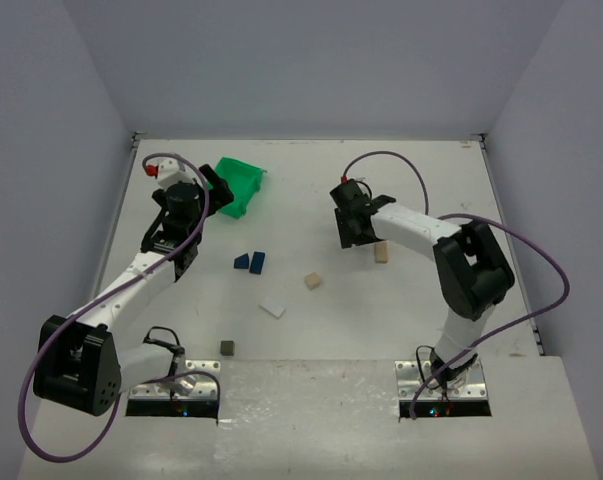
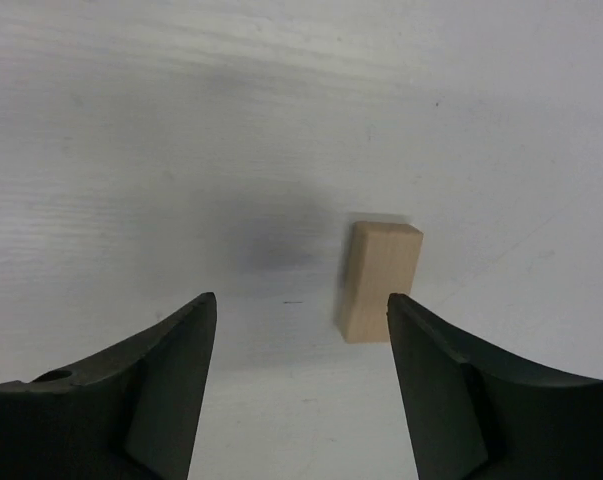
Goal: Build the wood block tower
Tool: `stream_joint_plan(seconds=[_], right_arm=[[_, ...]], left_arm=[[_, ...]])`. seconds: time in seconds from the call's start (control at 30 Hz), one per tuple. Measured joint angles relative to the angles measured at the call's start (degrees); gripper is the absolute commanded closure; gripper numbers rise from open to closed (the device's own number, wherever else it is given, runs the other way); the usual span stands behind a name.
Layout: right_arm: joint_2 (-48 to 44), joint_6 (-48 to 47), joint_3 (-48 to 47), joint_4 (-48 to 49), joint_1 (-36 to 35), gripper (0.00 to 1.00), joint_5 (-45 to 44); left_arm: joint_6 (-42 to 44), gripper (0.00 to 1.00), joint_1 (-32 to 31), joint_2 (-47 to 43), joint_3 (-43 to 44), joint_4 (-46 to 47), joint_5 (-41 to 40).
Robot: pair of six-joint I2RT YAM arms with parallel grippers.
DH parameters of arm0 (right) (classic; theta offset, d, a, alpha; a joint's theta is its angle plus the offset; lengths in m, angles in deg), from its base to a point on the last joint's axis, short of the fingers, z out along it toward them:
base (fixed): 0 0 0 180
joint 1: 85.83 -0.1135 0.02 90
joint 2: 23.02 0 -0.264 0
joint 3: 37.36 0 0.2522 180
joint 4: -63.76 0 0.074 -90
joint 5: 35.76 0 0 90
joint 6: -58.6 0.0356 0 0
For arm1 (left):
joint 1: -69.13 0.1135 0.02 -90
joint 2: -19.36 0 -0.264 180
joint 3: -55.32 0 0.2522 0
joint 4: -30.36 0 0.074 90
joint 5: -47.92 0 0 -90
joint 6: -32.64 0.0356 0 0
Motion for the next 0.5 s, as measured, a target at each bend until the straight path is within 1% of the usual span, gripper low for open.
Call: stream_joint_plan(seconds=[0.03,0.17,0.27,0.33,0.5], right_arm=[[-2.3,-0.6,0.6,1.0,-0.2,0.01,1.4],[-11.1,-5.2,4.7,7.9,-1.1,0.01,13.7],[-13.5,-6.4,5.1,10.5,-2.8,0.01,19.9],[-13.3,-5.8,5.1,11.8,-4.8,0.01,21.7],[-9.1,2.0,4.2,14.3,-11.3,0.01,19.3]], left_arm=[[0.0,0.0,0.0,0.0,0.0,-0.1,0.3],[0.1,0.0,0.0,-0.1,0.0,-0.4,1.9],[0.2,0.0,0.0,-0.3,0.0,-0.6,3.1],[0.2,0.0,0.0,-0.8,0.0,-0.8,3.7],[0.1,0.0,0.0,-2.4,0.0,-0.8,4.6]])
